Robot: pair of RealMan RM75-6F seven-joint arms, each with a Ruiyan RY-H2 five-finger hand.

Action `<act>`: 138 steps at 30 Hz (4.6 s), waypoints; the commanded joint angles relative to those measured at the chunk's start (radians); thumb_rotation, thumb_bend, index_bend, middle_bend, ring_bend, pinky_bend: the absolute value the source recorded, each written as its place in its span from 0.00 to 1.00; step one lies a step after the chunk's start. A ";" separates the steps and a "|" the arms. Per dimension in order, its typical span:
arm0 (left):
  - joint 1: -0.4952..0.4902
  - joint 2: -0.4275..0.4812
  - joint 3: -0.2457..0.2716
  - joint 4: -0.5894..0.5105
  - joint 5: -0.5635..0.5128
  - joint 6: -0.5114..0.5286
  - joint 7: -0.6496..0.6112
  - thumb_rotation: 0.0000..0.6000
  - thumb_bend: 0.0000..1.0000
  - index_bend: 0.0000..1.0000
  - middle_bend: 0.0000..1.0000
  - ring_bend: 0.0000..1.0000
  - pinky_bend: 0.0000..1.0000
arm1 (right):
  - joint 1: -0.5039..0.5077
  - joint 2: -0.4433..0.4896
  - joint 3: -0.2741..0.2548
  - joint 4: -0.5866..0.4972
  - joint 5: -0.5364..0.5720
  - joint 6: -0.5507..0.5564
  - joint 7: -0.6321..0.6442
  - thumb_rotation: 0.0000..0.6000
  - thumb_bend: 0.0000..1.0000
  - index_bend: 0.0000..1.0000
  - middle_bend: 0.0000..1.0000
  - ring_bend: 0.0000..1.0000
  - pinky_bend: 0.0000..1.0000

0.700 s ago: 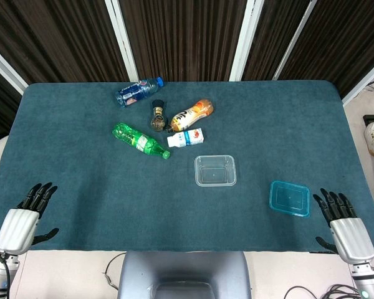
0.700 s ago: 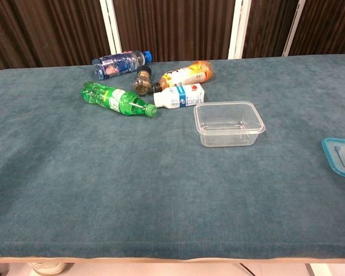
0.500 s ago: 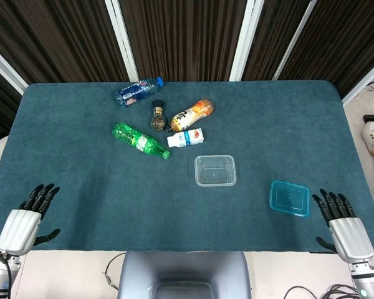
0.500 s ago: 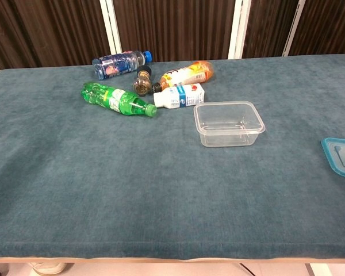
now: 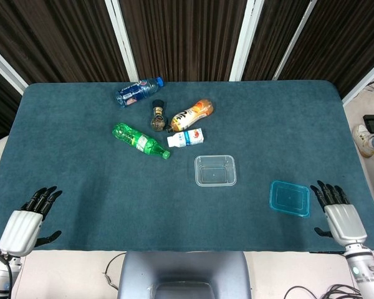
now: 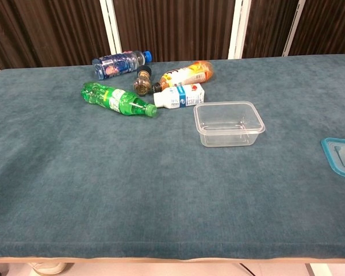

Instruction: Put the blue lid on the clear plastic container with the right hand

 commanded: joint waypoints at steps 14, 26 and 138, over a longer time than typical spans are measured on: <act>-0.002 0.008 0.005 -0.013 -0.003 -0.014 0.003 1.00 0.33 0.16 0.11 0.13 0.42 | 0.211 -0.087 0.087 0.049 0.355 -0.320 -0.205 1.00 0.15 0.00 0.00 0.00 0.15; -0.001 0.011 0.006 -0.014 -0.002 -0.015 -0.004 1.00 0.33 0.16 0.12 0.14 0.42 | 0.265 -0.141 0.076 0.089 0.437 -0.368 -0.255 1.00 0.15 0.00 0.00 0.00 0.15; -0.034 0.012 0.025 -0.023 -0.002 -0.082 0.010 1.00 0.33 0.17 0.13 0.16 0.42 | 0.646 -0.403 0.171 0.266 0.201 -0.444 0.040 1.00 0.40 0.13 0.18 0.16 0.26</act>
